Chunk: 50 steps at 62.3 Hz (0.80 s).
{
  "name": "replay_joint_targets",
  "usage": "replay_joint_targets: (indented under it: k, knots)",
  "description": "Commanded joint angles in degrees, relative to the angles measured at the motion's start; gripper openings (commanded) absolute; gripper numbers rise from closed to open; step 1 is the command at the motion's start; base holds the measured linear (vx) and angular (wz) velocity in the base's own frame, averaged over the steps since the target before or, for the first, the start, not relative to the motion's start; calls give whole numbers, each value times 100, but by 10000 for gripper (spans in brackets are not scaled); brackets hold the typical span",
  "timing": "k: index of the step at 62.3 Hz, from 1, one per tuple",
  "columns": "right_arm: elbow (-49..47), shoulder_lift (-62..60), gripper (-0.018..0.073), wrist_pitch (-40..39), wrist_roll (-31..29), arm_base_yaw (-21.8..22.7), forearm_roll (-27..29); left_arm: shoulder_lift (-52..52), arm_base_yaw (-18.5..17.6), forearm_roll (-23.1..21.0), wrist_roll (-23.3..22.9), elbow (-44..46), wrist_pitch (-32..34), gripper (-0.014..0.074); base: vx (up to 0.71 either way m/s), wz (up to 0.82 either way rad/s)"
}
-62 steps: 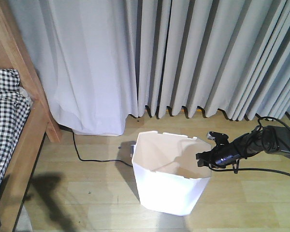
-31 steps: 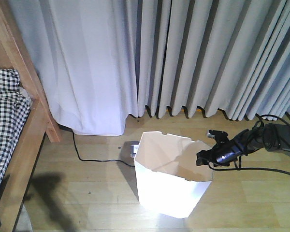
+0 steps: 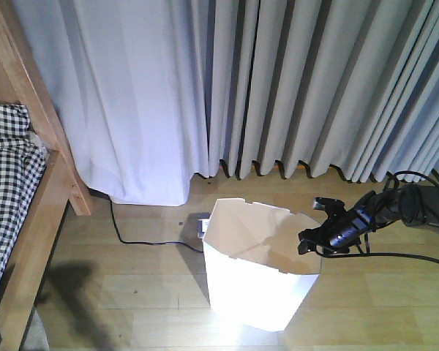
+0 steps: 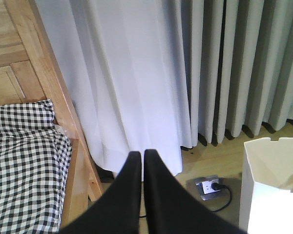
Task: Move trash bin to bedside with robot
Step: 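Open the right gripper and lift it away from the bin rim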
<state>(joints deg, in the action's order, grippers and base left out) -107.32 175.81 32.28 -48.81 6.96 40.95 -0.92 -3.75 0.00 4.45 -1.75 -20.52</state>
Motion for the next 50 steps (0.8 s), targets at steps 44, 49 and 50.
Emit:
replay_joint_targets:
  k: [44, 49, 50]
  knots:
    - [3427, -4345, 531, -1521, 2416, -181, -2713, -117, 0, 0, -27, -101, 396, -7, 0, 0]
    - [3805, -5125, 531, -1612, 2416, -181, -2734, -117, 0, 0, -27, -101, 396, -7, 0, 0]
    - [3926, -5382, 531, -1618, 2416, -181, -2734, -117, 0, 0, -27, -101, 396, -7, 0, 0]
